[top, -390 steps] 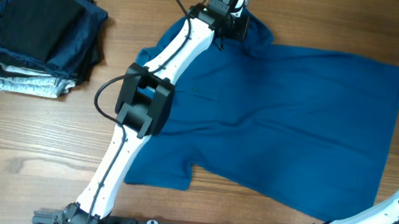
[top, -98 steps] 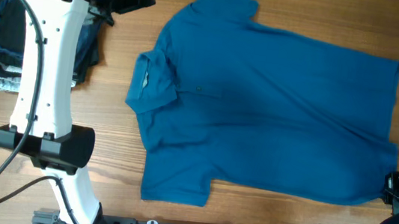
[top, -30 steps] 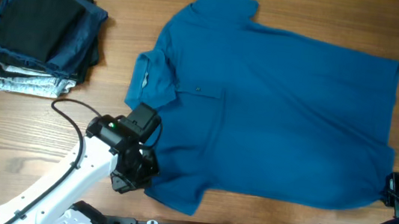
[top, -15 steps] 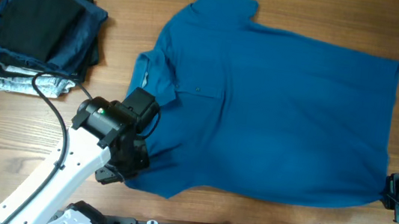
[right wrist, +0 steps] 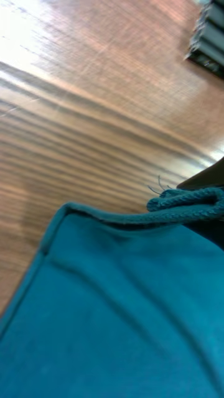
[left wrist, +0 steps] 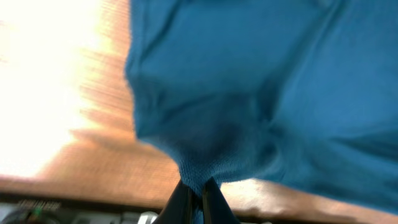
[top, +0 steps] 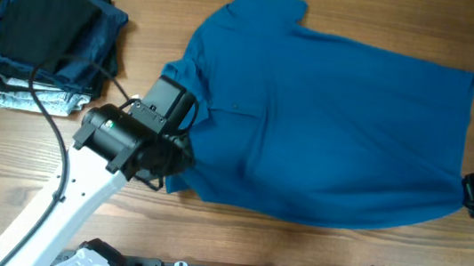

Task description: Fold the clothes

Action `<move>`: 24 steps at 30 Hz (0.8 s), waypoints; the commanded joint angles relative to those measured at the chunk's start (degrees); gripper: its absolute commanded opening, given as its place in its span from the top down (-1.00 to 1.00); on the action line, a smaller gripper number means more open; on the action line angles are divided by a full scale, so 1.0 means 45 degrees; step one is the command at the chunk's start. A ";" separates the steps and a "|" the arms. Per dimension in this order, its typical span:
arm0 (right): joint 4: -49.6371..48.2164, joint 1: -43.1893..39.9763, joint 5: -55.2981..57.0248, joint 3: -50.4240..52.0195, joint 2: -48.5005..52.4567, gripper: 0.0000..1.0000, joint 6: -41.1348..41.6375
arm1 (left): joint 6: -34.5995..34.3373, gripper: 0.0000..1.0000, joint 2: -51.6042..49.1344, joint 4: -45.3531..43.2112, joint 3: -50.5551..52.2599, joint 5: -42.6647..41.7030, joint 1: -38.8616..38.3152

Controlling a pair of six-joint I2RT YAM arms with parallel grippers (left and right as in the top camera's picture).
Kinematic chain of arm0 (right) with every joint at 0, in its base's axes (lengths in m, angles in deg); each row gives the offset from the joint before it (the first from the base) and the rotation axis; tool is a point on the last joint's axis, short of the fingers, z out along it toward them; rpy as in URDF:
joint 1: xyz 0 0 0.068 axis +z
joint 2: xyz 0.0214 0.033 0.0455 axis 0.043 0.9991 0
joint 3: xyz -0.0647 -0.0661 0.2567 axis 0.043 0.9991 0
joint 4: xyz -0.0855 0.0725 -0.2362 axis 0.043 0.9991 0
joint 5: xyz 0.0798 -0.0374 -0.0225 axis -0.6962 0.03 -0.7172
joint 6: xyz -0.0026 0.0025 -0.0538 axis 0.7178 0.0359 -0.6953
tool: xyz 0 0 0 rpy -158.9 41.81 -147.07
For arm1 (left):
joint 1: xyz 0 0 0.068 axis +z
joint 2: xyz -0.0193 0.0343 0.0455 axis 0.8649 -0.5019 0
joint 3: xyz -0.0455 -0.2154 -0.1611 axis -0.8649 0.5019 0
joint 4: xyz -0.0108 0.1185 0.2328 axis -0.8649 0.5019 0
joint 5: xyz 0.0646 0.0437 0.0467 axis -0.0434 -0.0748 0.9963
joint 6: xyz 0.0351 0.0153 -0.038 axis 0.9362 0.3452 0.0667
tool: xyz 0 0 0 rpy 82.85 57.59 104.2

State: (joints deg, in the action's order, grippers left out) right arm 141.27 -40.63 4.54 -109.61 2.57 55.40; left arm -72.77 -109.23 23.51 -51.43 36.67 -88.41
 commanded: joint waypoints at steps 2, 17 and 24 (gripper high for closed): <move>-0.0957 0.0039 -0.0170 -0.0277 0.0704 0.91 0.0053 | 0.1005 0.92 -0.0889 -0.1554 -0.0510 0.0219 0.0321; -0.2055 0.1171 -0.0350 -0.1107 0.2200 0.91 -0.0185 | 0.2953 0.92 -0.3400 -0.4469 -0.2288 0.1418 0.0879; -0.2103 0.1705 -0.0330 -0.1841 0.3565 0.92 -0.0646 | 0.3065 0.92 -0.4133 -0.5586 -0.2283 0.1846 0.0879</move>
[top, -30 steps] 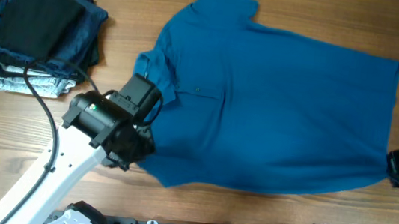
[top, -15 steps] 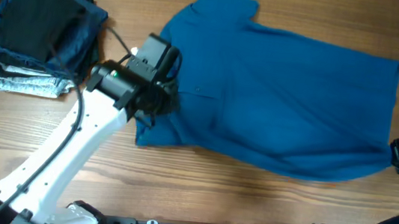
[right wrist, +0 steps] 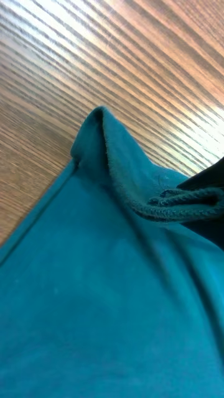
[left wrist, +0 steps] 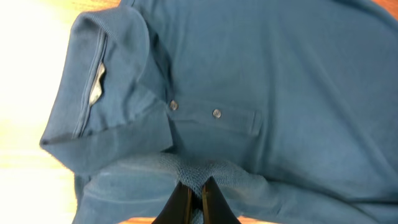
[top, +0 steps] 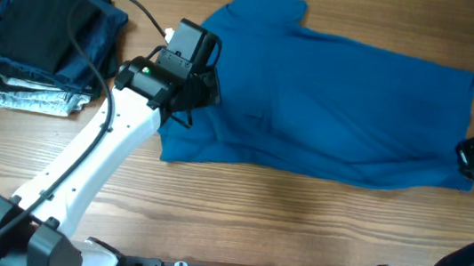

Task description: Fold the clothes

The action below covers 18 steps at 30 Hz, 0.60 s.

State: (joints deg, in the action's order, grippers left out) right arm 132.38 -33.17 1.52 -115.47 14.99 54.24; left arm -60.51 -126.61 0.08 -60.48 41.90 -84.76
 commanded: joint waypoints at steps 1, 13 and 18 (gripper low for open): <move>-0.0287 0.0049 0.0432 -0.0636 0.1069 0.91 -0.0369 | 0.0340 0.92 -0.0335 -0.0525 -0.0272 0.0918 0.0068; -0.2297 0.0049 0.0894 -0.0641 0.3094 0.91 -0.0359 | 0.0797 0.92 -0.2453 -0.1710 -0.0272 0.1413 0.0194; -0.2788 0.0049 0.0971 -0.0641 0.3138 0.91 -0.0321 | 0.0903 0.92 -0.2516 -0.2069 -0.0272 0.1778 0.0199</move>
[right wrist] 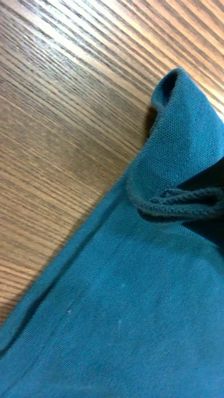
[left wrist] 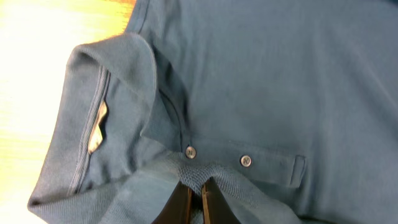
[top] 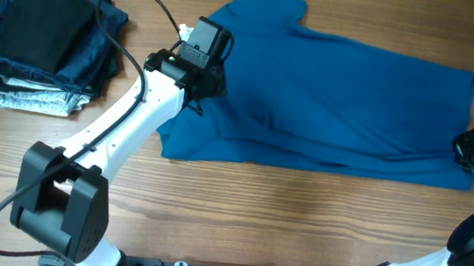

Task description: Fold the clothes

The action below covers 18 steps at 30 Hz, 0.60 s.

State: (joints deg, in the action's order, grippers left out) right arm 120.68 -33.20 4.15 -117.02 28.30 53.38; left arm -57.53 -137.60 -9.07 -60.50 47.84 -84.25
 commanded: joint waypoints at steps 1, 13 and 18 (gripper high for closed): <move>-0.0228 0.0053 0.0432 -0.0291 0.0180 0.91 -0.0131 | 0.0248 0.92 -0.0078 -0.0034 -0.0262 0.0457 0.0087; -0.0661 0.0053 0.0335 -0.0102 0.0180 0.59 -0.0180 | 0.0248 0.92 -0.0933 -0.0073 -0.0253 0.0510 0.0151; -0.1851 0.0053 -0.2302 -0.0257 0.0175 -0.09 -0.1855 | 0.0767 0.79 -0.0923 -0.1039 -0.0262 0.0500 0.0170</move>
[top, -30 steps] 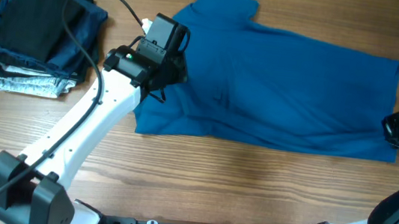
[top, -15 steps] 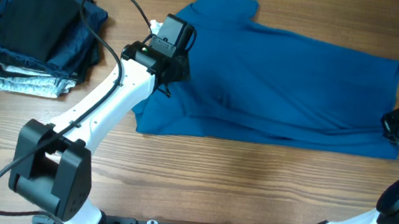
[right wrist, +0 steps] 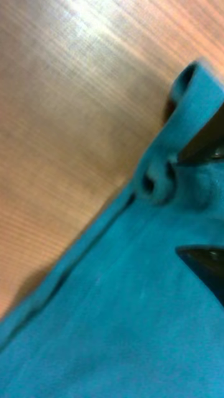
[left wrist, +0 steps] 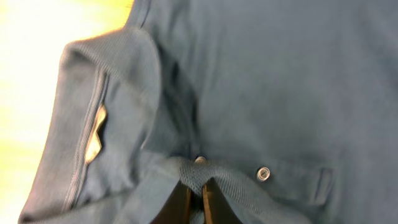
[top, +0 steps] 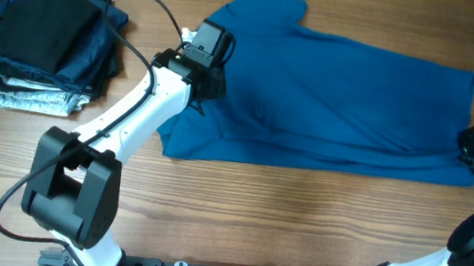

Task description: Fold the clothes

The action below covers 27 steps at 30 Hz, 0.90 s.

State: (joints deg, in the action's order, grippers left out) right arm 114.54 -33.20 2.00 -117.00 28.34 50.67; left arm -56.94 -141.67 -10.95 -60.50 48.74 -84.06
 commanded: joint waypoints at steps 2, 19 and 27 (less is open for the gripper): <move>-0.0593 0.0053 -0.2234 -0.0622 0.0165 -0.22 -0.1549 | 0.1229 0.49 0.0107 -0.1146 -0.0330 0.0306 0.0126; 0.6994 0.0053 -0.1977 -0.3463 0.0102 -0.10 -0.1705 | -0.0544 0.39 0.1836 0.3891 -0.0899 0.0257 0.0369; 0.6489 0.0699 -0.2453 -0.2166 0.0170 0.10 -0.1681 | -0.0690 0.63 0.1423 0.3415 0.0675 -0.0515 0.0461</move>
State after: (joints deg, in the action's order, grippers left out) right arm 144.81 -31.91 -7.92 -128.93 28.36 42.96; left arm -58.91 -133.64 5.02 -60.11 48.00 -82.16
